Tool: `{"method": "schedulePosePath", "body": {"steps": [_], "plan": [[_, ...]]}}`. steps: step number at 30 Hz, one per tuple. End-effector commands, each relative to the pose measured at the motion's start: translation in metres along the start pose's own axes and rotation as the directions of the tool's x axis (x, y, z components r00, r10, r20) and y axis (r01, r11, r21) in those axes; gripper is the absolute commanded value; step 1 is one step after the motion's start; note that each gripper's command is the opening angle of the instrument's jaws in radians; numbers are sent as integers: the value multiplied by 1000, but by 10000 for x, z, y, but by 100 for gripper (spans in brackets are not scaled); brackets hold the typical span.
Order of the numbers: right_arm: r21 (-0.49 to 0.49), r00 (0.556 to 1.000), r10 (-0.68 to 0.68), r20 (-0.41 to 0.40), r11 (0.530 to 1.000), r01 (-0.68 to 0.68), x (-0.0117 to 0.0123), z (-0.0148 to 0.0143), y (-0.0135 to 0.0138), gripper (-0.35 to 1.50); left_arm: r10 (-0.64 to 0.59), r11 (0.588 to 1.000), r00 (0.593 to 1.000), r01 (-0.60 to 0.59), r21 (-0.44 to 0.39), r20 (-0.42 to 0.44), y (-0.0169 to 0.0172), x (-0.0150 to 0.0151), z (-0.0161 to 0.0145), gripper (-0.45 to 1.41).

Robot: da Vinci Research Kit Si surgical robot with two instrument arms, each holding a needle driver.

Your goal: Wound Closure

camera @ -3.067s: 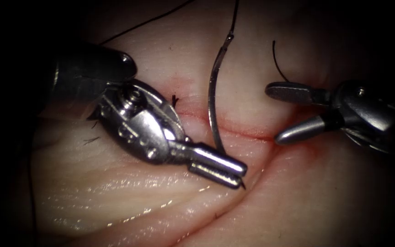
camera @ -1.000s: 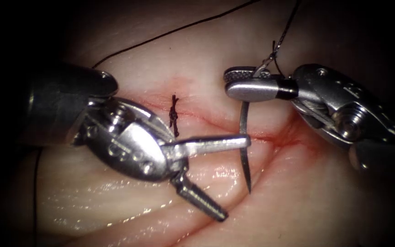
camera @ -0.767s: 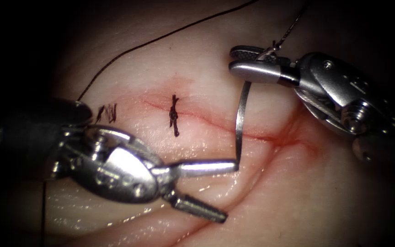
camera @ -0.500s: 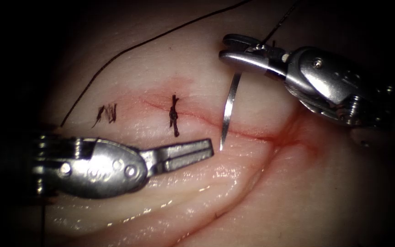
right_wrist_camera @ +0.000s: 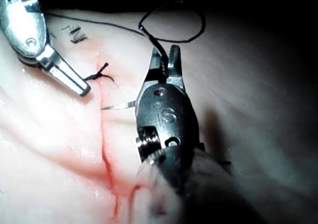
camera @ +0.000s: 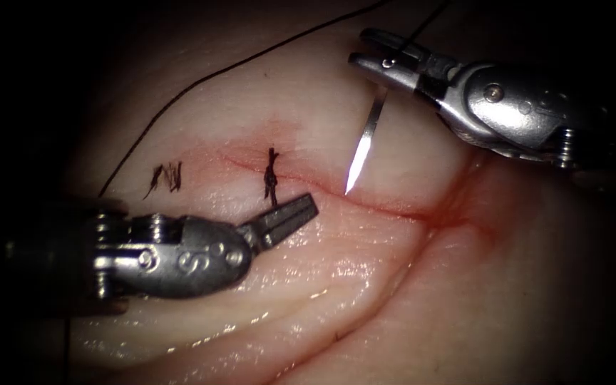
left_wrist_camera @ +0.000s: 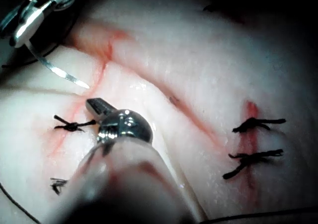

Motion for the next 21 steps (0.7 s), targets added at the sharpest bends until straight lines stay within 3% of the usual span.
{"method": "schedulePosePath", "body": {"steps": [1, 7, 21], "plan": [[-1, 1000, -19, -2, 1000, 19, 0, 9, 0, -35, 14, 1000, 1000, -14, -3, 24, 5, -2, 9, -45], [-8, 993, -119, -5, 993, 119, -4, 10, -3, -35, 59, 997, 990, -53, -47, 129, 19, -16, 20, -40], [-1, 953, -292, -74, 956, 293, -11, 23, -19, -35, 28, 994, 991, -14, -106, 133, 27, -10, 13, -18]]}}
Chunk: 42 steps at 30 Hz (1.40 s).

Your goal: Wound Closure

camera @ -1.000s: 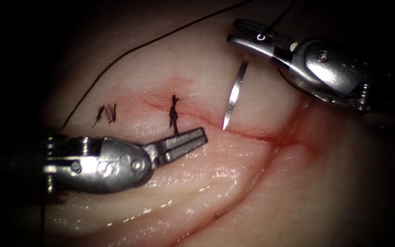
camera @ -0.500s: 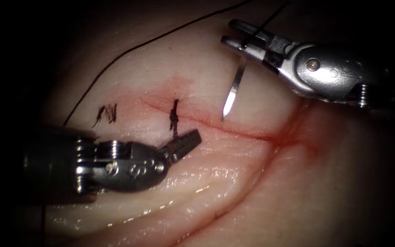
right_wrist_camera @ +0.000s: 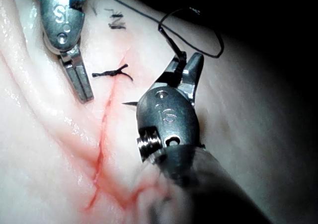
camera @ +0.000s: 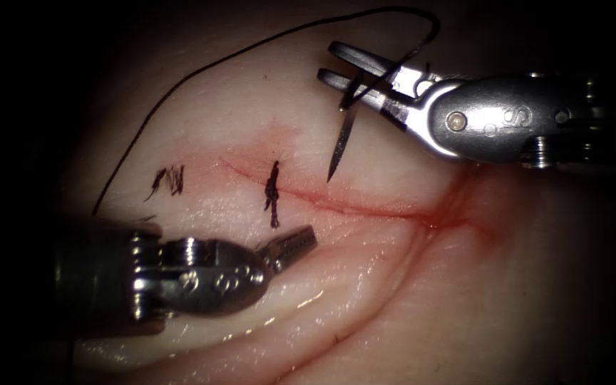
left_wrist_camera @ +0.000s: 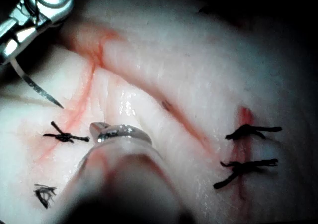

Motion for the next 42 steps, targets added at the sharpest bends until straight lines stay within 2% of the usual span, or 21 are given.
{"method": "schedulePosePath", "body": {"steps": [1, 13, 19, 26, 30, 35, 42], "plan": [[3, 1000, -18, -5, 1000, 18, -3, 9, 0, -35, 0, 1000, 1000, 0, -1, -1, 2, 2, 6, -16], [-3, 994, -107, 17, 994, 107, -4, 11, -5, -35, -2, 1000, 1000, 2, -14, 3, 2, 7, 2, -16], [-3, 988, -151, 20, 989, 151, -5, 13, -18, -35, -9, 1000, 1000, 9, -11, -5, 0, 10, -2, -11], [-49, 974, -227, 7, 973, 227, -13, 14, -55, -35, -24, 1000, 999, 24, -6, -42, -9, 14, -20, -11], [-52, 947, -320, 7, 946, 320, -18, 10, -85, -35, -29, 1000, 998, 29, -7, -58, -18, 10, -33, -13], [-32, 924, -382, 14, 923, 382, -38, 4, -115, -35, -30, 1000, 998, 30, -1, -58, -30, -4, -47, -20], [14, 903, -429, 19, 903, 429, -61, 5, -155, -35, -31, 1000, 998, 31, 2, -54, -33, -9, -51, -23]]}}
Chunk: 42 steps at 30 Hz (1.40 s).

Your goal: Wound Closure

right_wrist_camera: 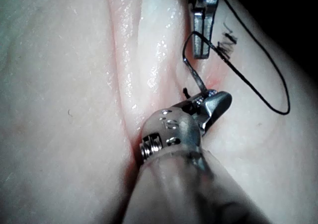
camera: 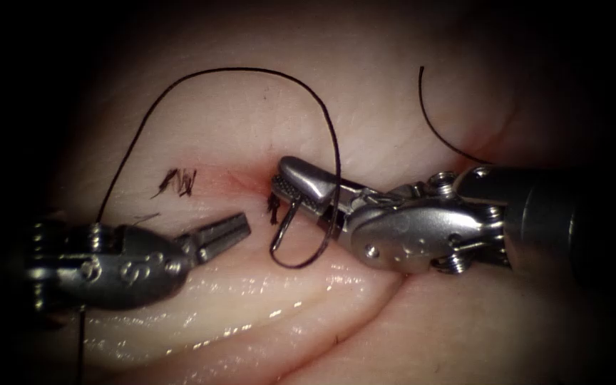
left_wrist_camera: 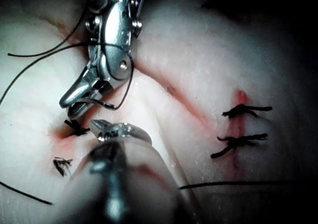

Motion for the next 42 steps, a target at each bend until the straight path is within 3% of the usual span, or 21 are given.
{"method": "schedulePosePath", "body": {"steps": [1, 5, 8, 12, 18, 28, 34, 42], "plan": [[10, 1000, 6, 1, 1000, -6, -4, 8, -15, -35, 0, 1000, 1000, 0, 1, 0, 2, 1, 7, -23], [30, 998, 57, 14, 998, -57, -18, 2, -51, -35, -1, 1000, 1000, 1, 2, 1, 2, 1, 7, -25], [33, 997, 75, 25, 997, -76, -24, -4, -53, -35, -1, 1000, 1000, 1, 3, 1, 2, 1, 8, -26], [9, 993, 110, 30, 994, -111, -18, -8, -25, -35, -2, 1000, 1000, 2, 5, 3, 3, 2, 9, -26], [-19, 981, 193, 21, 981, -193, -12, -4, -7, -35, -4, 1000, 1000, 4, 9, 4, 5, 4, 11, -26], [-71, 901, 434, -15, 898, -434, -33, 2, 53, -35, 10, 1000, 1000, -10, 0, 15, 23, 22, 47, -28], [-53, 869, 494, -22, 867, -495, -44, 8, 59, -35, 21, 1000, 999, -20, -19, 44, 20, 18, 69, -32], [-39, 860, 510, -29, 859, -511, -40, 10, 60, -35, 45, 998, 994, -40, -52, 103, 17, -17, 99, -30]]}}
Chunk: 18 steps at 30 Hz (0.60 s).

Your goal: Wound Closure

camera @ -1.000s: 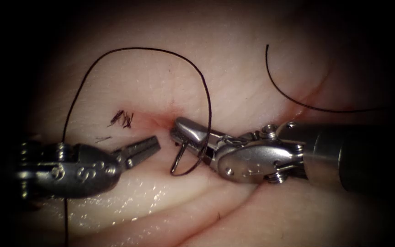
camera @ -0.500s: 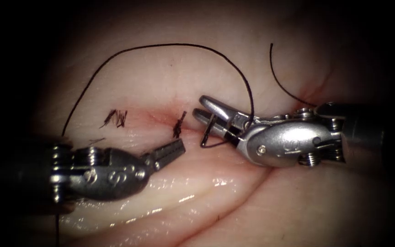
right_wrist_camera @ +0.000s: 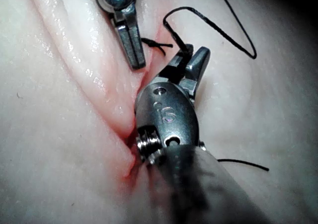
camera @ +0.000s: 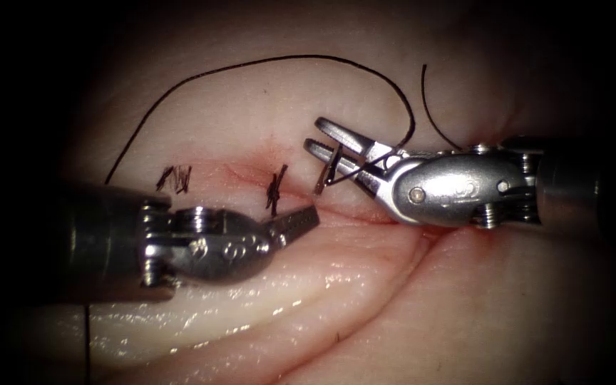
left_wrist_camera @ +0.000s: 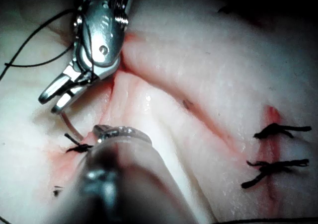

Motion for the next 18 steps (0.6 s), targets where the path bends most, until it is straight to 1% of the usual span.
{"method": "schedulePosePath", "body": {"steps": [1, 6, 9, 12, 15, 17, 18], "plan": [[-1, 1000, 0, -2, 1000, 0, -1, 8, 2, -35, -2, 1000, 1000, 3, -5, 12, 3, -4, 10, -30], [5, 1000, 8, -2, 1000, -8, 2, 8, 8, -35, -11, 999, 998, 13, -36, 64, 9, -32, 20, -28], [8, 1000, 22, -2, 1000, -22, 7, 10, 14, -35, -11, 998, 996, 17, -58, 91, 16, -44, 17, -26], [17, 999, 54, 1, 998, -54, 9, 13, 16, -35, -10, 998, 995, 16, -64, 96, 19, -45, 11, -26], [36, 992, 129, 17, 991, -129, 9, 20, 15, -35, -12, 997, 995, 20, -70, 103, 20, -42, 6, -25], [49, 984, 173, 37, 983, -174, 8, 23, 15, -35, -14, 997, 994, 22, -70, 104, 21, -40, 5, -23], [57, 975, 217, 56, 974, -220, 7, 28, 16, -35, -16, 997, 994, 23, -71, 105, 21, -39, 4, -23]]}}
